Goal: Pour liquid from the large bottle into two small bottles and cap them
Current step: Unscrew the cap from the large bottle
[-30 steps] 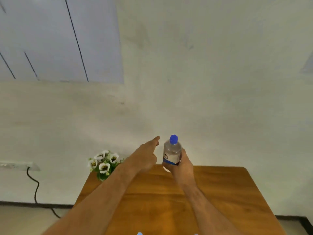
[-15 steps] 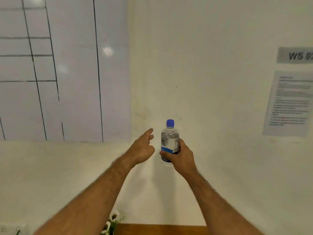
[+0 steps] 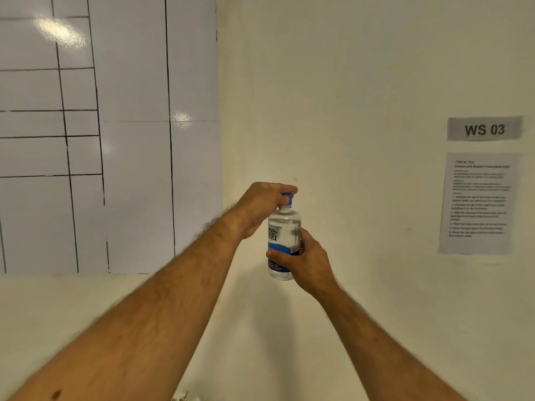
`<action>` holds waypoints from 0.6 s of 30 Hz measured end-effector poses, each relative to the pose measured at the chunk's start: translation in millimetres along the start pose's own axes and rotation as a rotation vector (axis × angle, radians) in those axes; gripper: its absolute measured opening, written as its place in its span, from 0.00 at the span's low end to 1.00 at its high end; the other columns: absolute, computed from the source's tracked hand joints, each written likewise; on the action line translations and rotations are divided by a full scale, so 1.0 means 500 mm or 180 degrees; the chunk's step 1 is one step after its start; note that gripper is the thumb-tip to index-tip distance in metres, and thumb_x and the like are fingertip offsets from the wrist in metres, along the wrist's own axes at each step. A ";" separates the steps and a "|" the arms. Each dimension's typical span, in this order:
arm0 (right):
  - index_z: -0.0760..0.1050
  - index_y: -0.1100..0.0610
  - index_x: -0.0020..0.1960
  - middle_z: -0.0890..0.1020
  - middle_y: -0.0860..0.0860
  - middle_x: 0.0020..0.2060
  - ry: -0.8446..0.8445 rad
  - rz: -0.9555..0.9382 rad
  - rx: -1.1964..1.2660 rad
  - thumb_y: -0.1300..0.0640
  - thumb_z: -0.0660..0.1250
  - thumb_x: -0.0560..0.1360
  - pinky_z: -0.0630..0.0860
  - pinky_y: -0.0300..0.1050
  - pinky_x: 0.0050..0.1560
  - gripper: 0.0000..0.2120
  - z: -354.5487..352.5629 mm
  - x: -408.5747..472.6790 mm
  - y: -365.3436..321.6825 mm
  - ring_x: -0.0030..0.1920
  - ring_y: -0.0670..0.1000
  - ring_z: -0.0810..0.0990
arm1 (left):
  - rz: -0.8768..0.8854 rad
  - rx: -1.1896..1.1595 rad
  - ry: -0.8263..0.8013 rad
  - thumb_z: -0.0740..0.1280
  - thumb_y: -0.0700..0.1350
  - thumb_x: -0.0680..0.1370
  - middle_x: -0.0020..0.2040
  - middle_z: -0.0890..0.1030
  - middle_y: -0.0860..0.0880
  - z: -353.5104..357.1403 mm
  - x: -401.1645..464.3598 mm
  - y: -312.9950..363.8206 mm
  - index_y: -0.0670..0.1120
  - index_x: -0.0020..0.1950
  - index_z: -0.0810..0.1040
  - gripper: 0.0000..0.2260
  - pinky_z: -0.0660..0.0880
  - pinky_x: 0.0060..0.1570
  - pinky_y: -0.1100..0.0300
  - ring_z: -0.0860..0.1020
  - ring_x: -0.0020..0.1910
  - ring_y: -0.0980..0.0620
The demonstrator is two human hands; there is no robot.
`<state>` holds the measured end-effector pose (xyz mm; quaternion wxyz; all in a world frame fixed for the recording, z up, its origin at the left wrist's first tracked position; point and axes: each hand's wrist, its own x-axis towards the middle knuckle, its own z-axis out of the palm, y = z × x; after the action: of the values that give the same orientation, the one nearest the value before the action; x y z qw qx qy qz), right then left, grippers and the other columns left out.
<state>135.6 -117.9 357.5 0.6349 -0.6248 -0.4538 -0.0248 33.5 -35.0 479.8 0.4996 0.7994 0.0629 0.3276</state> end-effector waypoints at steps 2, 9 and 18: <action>0.72 0.43 0.60 0.82 0.40 0.49 0.0008 0.0025 -0.0024 0.48 0.79 0.67 0.77 0.36 0.47 0.25 -0.001 -0.004 0.002 0.48 0.43 0.82 | 0.0042 0.0127 0.0034 0.66 0.33 0.77 0.58 0.83 0.51 -0.002 0.002 -0.002 0.48 0.56 0.83 0.14 0.75 0.63 0.55 0.79 0.60 0.52; 0.69 0.41 0.62 0.77 0.34 0.47 0.0159 0.0026 -0.0209 0.46 0.78 0.67 0.73 0.32 0.45 0.28 -0.015 -0.006 -0.001 0.43 0.39 0.78 | 0.0168 0.0497 0.0223 0.80 0.49 0.68 0.48 0.81 0.52 0.011 0.007 -0.002 0.51 0.53 0.83 0.16 0.79 0.53 0.55 0.80 0.49 0.51; 0.69 0.41 0.60 0.77 0.33 0.46 0.0261 -0.0016 -0.0168 0.48 0.79 0.67 0.73 0.29 0.41 0.26 -0.030 0.002 -0.011 0.44 0.38 0.79 | 0.0330 0.0296 0.0046 0.70 0.40 0.76 0.53 0.85 0.54 0.018 0.022 0.006 0.51 0.52 0.84 0.09 0.78 0.53 0.61 0.81 0.55 0.54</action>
<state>140.9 -130.8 364.9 0.6362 -0.6386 -0.4282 -0.0639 46.6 -38.3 484.8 0.4438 0.8216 0.0401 0.3556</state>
